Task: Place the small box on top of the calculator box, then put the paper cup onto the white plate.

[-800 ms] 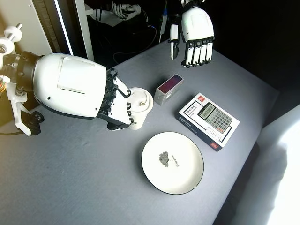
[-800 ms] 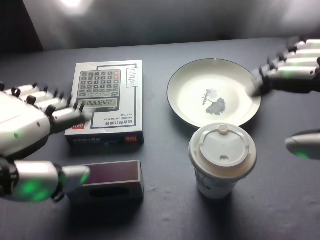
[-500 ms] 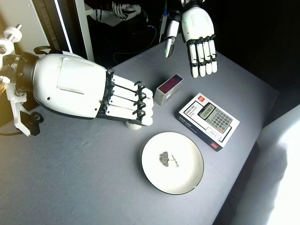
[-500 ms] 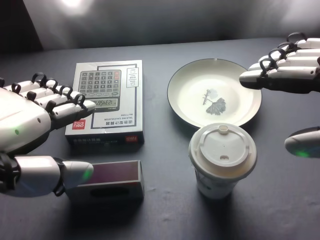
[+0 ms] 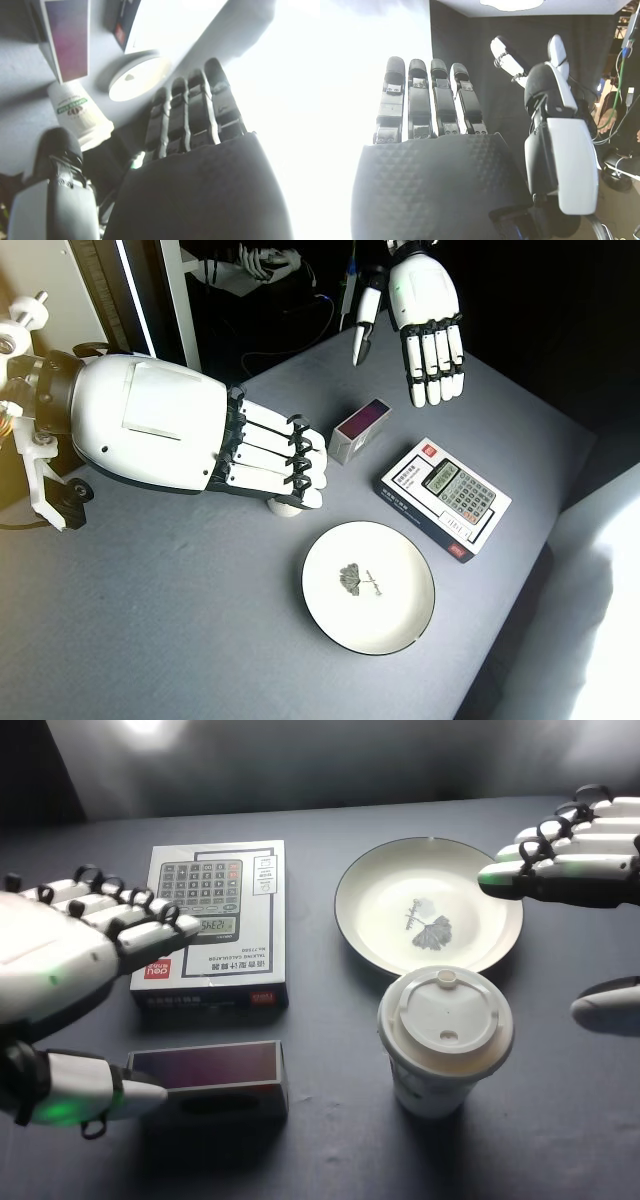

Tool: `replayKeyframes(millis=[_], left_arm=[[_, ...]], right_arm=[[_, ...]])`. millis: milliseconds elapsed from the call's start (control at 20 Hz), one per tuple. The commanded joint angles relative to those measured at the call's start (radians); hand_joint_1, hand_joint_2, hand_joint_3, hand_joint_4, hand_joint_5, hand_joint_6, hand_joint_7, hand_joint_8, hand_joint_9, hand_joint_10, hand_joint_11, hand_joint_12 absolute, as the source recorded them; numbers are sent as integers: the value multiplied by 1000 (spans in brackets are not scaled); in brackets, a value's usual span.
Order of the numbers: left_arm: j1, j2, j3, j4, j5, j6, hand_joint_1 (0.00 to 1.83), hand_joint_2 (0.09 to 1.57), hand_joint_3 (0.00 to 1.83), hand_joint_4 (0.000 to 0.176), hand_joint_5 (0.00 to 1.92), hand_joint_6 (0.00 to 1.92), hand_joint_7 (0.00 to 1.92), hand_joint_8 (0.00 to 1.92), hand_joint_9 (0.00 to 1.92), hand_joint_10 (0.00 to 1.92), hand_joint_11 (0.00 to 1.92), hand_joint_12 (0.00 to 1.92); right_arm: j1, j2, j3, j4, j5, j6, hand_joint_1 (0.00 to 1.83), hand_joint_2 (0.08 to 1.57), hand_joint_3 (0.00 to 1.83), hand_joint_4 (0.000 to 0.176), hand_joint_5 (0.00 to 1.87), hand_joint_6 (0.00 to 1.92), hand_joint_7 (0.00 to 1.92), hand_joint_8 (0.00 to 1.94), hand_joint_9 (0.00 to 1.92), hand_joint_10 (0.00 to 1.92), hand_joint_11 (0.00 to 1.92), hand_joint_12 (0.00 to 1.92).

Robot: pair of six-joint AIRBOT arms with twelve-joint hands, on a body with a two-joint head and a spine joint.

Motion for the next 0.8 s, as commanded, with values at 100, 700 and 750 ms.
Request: replayKeyframes(millis=[100, 700, 750], left_arm=[[85, -1, -34, 74, -209, -93, 1060, 1015, 0, 0, 2, 0, 0, 0, 1, 0, 0, 17], [221, -132, -65, -8, -396, -113, 1043, 1071, 13, 0, 24, 9, 0, 0, 5, 2, 24, 11], [221, -152, -57, -17, -396, -107, 1039, 1069, 10, 0, 42, 14, 11, 4, 20, 8, 37, 19]], right_arm=[[9, 2, -2, 28, 95, 0, 330, 1275, 2, 0, 112, 1, 91, 1, 84, 1, 0, 294], [5, 2, -7, 11, 95, 0, 350, 1268, 3, 0, 173, 1, 181, 2, 182, 3, 0, 565], [5, 2, -7, 11, 95, 0, 335, 1278, 5, 0, 167, 0, 183, 2, 182, 3, 0, 562]])
